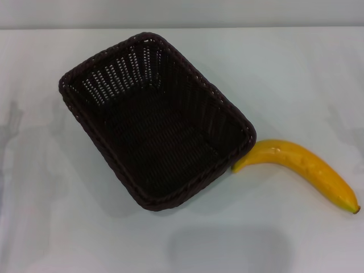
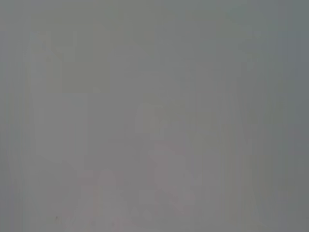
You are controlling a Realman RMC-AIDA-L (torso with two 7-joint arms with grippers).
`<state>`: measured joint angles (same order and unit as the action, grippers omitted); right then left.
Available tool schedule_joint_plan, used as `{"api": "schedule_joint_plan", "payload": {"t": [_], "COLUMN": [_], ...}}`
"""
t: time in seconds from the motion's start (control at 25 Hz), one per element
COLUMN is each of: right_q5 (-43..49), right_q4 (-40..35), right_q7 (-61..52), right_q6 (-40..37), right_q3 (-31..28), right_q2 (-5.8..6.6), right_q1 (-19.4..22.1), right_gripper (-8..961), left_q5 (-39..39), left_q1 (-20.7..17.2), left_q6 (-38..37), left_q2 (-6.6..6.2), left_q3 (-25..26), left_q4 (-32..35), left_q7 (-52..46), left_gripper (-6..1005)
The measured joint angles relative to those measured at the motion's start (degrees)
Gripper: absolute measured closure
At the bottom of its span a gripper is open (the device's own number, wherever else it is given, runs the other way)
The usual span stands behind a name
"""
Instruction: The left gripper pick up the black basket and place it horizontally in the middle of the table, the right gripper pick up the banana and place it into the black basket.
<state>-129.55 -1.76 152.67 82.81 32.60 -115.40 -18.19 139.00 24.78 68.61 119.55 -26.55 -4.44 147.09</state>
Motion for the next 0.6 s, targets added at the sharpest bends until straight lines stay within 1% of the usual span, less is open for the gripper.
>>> {"api": "schedule_joint_plan", "payload": {"t": [0.6], "right_q5": [0.0], "right_q4": [0.1], "right_q7": [-0.1], "right_q6": [0.0], "right_q3": [-0.6], "right_q2": [-0.03], "right_q1": [-0.4], "right_gripper": [98], "left_q5": [-0.8], "left_q1": [0.2], "left_q6": [-0.1], "left_q2": [-0.27], "left_q3": [0.0], "left_q4": [0.8], "left_q7": [-1.6], "left_gripper": [112]}}
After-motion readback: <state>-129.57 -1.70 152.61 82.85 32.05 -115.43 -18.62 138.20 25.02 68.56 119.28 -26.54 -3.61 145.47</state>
